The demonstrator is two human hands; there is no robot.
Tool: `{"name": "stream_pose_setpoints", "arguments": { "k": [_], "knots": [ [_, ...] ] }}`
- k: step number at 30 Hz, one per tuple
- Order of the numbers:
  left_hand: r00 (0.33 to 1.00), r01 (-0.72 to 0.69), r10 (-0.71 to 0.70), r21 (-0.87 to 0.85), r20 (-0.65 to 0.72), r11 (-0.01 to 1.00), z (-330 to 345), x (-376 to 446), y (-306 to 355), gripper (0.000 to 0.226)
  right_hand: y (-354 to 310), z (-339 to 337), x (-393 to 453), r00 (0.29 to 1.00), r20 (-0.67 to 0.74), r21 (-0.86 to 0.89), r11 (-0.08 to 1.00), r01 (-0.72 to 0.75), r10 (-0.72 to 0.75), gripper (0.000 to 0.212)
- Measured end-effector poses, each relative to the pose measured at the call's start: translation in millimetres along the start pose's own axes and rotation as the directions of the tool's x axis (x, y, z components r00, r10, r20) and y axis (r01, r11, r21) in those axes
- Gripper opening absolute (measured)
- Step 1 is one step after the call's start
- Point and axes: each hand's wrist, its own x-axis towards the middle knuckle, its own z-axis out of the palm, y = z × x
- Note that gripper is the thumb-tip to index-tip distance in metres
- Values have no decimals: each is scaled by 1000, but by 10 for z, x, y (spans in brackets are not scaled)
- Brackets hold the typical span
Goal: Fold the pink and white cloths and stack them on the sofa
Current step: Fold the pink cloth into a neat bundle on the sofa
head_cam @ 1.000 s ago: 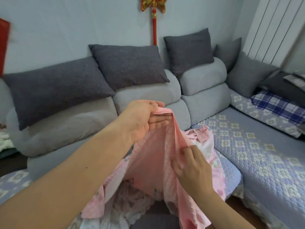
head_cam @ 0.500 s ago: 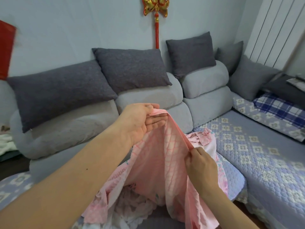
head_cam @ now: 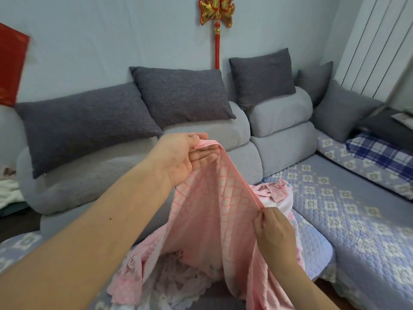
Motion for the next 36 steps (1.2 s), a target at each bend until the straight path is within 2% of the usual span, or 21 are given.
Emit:
{"name": "stream_pose_setpoints", "arguments": {
  "k": [3,7,10,12,15,17,20,23,25,27,29,31,33,36],
  "knots": [
    [999,-20,18,-35,-45,999,-10,13,-24,24,157,69,-137,997,42,-76,995,64,-61,34],
    [998,-21,16,-68,-65,997,-31,7,-79,25,297,1,-163,993,69,-78,992,-94,100,25],
    [995,-37,29,-84,-99,996,-89,26,-47,25,451,-113,-38,948,95,-64,952,-298,303,27],
    [993,-55,43,-107,-106,993,-127,35,-14,24,577,-177,48,932,93,-55,936,-347,351,22],
    [994,-76,64,-138,-91,988,-157,22,6,24,661,-205,115,941,210,-21,963,-268,266,21],
    [994,-88,75,-161,-82,983,-164,14,27,23,550,-177,32,934,298,77,970,-230,198,20],
    [993,-104,92,-164,-79,981,-183,21,81,24,247,-46,-398,891,444,187,963,-196,95,22],
    [994,-86,77,-126,-74,988,-169,15,93,24,26,89,-746,855,510,250,935,-252,94,10],
    [995,-72,64,-119,-71,990,-147,6,80,24,-59,118,-757,849,513,315,893,-322,126,16],
    [996,-66,57,-119,-75,991,-135,-1,79,24,-166,111,-688,873,487,340,917,-208,18,19],
    [995,-65,55,-119,-84,991,-126,-1,85,24,-262,92,-621,876,447,258,964,66,-179,21],
    [995,-64,54,-119,-85,991,-113,-7,83,25,-300,138,-549,840,456,93,954,284,-294,46],
    [995,-64,54,-118,-84,991,-112,-15,75,25,-341,179,-437,828,482,-38,938,345,-285,63],
    [995,-67,58,-109,-87,992,-151,-31,83,25,-304,156,-229,829,531,-224,914,339,-178,64]
  ]
}}
